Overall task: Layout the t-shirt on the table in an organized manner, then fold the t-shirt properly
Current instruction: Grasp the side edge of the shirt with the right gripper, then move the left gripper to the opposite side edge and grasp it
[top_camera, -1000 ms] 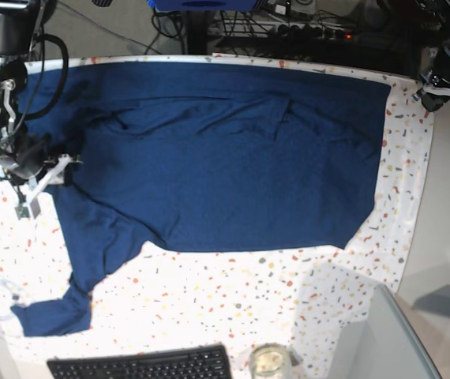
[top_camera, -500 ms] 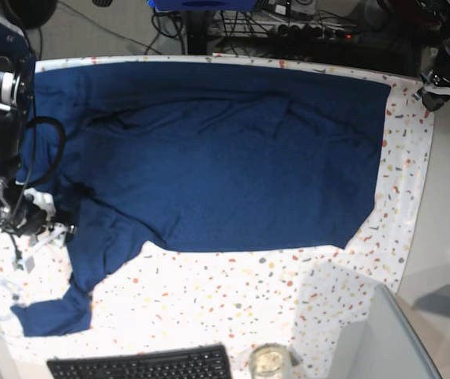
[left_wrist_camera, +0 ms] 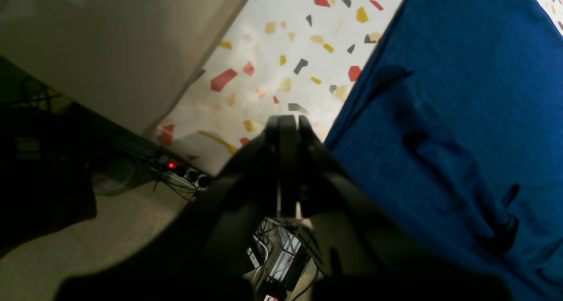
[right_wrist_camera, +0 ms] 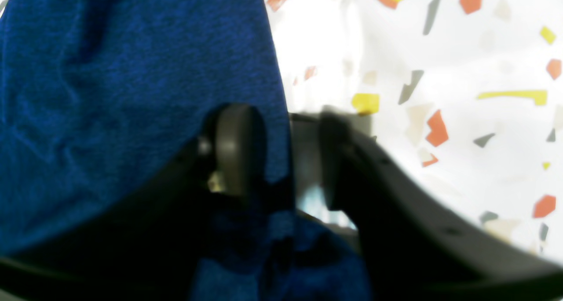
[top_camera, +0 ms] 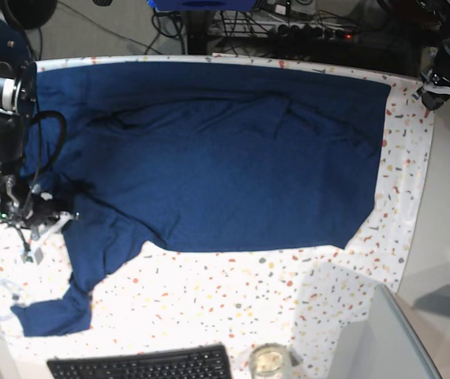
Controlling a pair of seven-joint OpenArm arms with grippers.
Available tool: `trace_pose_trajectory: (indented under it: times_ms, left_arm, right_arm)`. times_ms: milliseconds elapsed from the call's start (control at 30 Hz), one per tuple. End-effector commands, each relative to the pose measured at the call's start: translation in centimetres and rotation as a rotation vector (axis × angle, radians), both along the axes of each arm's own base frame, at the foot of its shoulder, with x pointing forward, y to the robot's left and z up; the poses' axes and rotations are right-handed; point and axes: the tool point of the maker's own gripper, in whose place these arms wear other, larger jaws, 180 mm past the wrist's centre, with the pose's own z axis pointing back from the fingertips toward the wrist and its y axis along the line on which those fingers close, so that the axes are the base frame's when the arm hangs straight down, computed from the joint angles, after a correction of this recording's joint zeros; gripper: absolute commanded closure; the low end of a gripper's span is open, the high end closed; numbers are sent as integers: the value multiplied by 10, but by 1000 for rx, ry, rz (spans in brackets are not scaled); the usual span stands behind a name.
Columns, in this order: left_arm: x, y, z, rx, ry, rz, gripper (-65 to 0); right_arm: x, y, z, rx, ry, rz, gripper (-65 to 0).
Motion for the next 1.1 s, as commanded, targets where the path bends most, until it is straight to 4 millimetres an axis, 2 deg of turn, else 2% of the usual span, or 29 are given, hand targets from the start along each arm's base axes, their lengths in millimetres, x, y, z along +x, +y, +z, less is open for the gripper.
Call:
trace_pose_trajectory:
  times_ms: [0,100,267,400,467,667,900,1033,1067]
  left_arm:
    - [5,7,11,27,-31,-6,0]
    - [5,8,11,29,-31,-6,0]
    - [10,8,13,31,-37,-10,0]
    - [38,-2,16,57,-27,-122,0]
    - [56,-4,15,92,-10,-173,0]
    - [115,3,-4,111,43,-171,0]
    - [174,-4,9,66,-31,-168,-3]
    - [198,-6,12,19,-53,-164,-296]
    - [205,-11,8,3,-45,-182,-360]
  right_arm:
    - [12,1,11,10,-31,7,-110]
    - [12,1,11,10,-31,7,-8]
    - [19,-1,20,2,-60,10,-6]
    - [21,-5,35,-34,-82,30,-6]
    - [20,2,42,-47,-96,50,-6]
    - [17,11,74,-113,-170,102,-6]
    - [9,8,76,-134,-168,107,-6]
    - [2,8,69,-135,-149,113,-6]
    - [2,8,69,-135,-149,113,-6]
